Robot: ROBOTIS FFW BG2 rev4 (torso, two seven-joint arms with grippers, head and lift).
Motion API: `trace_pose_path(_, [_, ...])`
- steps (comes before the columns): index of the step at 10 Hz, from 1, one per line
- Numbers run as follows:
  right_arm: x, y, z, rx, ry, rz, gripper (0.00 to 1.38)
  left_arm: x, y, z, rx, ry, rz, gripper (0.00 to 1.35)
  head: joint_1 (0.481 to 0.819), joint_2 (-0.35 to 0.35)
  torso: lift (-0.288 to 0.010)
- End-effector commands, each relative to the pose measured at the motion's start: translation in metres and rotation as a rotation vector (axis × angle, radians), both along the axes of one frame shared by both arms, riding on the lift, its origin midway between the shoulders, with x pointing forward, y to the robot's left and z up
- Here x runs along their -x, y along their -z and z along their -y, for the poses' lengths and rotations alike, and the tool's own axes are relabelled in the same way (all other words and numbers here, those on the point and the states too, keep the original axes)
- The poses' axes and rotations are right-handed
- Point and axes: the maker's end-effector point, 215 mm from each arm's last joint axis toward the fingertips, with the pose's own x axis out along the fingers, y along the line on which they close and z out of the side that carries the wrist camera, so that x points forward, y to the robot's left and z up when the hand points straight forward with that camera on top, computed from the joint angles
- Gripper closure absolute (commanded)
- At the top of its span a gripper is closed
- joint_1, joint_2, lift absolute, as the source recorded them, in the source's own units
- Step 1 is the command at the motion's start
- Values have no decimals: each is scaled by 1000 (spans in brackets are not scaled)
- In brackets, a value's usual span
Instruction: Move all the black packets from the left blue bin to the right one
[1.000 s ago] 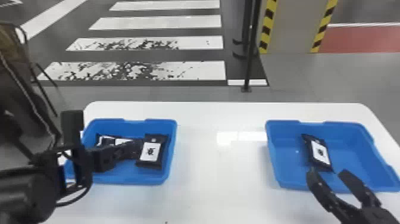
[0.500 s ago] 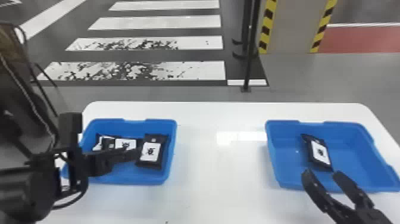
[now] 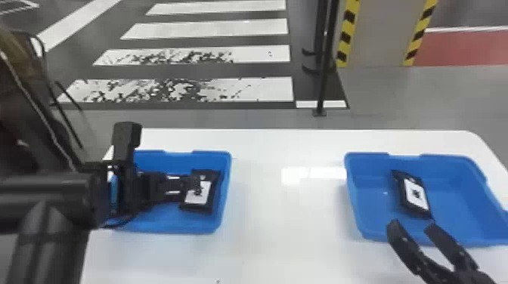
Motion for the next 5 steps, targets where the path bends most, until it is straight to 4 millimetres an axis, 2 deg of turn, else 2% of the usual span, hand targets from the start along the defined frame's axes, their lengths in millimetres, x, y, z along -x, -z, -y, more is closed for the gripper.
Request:
trace_pose_path(1, [2, 5, -4, -19, -4, -14, 188, -4, 7, 16, 3, 26, -46, 142, 695, 77, -140])
trace_pose_path(2, [2, 8, -6, -30, -6, -22, 188, -4, 10, 16, -30, 25, -67, 142, 695, 71, -140])
trace_pose_path(5, [5, 16, -9, -58, -10, -44, 188, -5, 25, 33, -56, 56, -123, 142, 695, 59, -140])
